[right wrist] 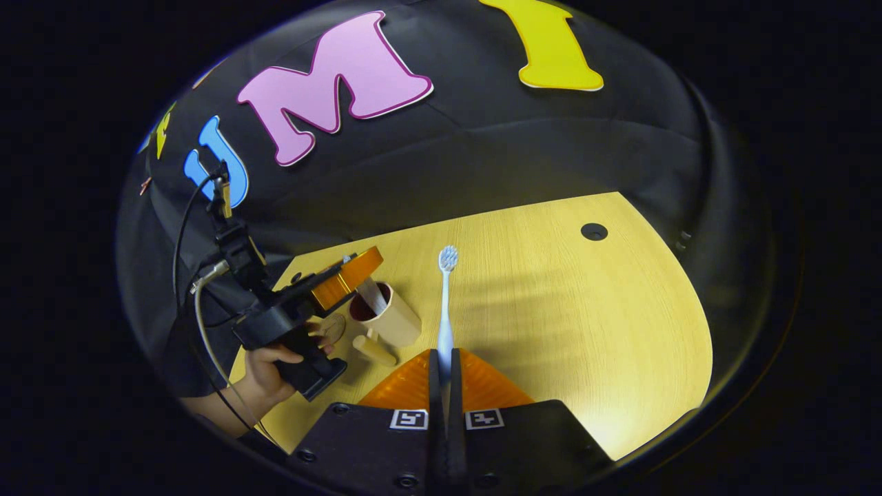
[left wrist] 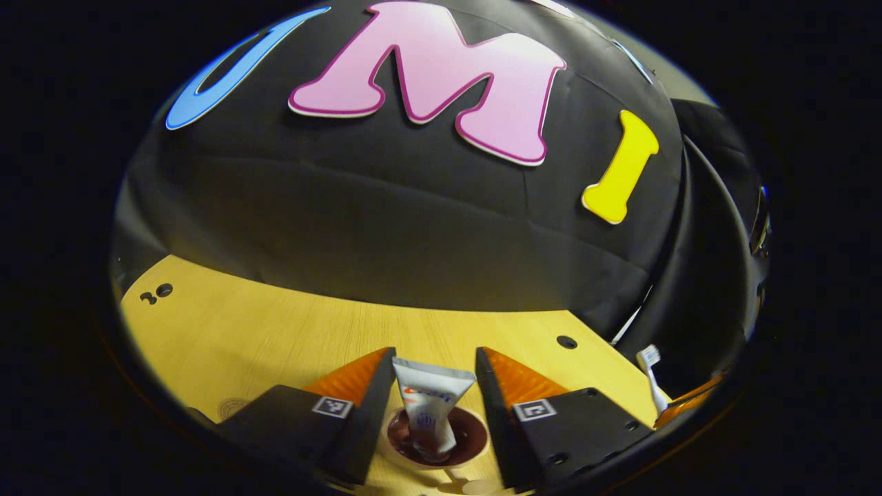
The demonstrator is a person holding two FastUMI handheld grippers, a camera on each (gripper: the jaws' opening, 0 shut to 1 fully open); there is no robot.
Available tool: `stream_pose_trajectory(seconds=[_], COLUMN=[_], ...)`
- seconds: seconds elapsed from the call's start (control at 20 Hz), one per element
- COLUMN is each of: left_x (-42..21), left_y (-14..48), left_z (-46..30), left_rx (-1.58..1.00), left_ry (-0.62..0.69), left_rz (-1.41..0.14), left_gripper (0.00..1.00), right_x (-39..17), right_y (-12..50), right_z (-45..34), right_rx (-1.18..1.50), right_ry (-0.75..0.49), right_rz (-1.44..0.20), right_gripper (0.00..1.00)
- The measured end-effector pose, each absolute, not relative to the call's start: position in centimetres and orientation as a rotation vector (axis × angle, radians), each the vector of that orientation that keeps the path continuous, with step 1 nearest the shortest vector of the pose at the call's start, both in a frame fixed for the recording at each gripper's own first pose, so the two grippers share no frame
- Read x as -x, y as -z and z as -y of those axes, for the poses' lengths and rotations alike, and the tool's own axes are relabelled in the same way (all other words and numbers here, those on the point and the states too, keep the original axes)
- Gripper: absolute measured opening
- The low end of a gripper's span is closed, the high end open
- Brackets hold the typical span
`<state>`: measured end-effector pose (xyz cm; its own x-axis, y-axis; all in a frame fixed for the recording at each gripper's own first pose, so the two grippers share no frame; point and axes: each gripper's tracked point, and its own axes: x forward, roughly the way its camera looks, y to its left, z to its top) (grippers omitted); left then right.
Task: Put the toothbrush and toothpaste on the desktop into the cup, then pick up the cup and place it on the coaster on the desktop.
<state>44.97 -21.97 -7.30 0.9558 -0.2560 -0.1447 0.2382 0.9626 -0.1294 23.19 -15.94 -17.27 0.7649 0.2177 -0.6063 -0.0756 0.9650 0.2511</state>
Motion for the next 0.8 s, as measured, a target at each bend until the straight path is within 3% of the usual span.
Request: stream_pose_trajectory(seconds=[0.05,0.1,0.4,0.8], left_x=[-44.6,-43.9,-35.2,-26.1], left_y=[6.5,5.6,1.8,6.7], left_z=[21.4,20.6,15.9,10.4], left_rx=[0.100,0.084,0.085,0.149], left_ry=[0.234,0.211,0.123,0.017], left_rz=[-0.137,-0.117,-0.046,-0.148], left_gripper=[0.74,0.96,0.98,0.97], right_x=[-23.3,-23.4,-26.3,-33.1], right_y=[17.3,17.1,15.2,12.2], right_z=[15.6,15.2,11.6,7.4], right_rx=[-0.213,-0.214,-0.224,-0.228], right_ry=[-0.166,-0.177,-0.251,-0.315], right_rz=[-0.681,-0.673,-0.589,-0.411], right_gripper=[0.05,0.05,0.05,0.05])
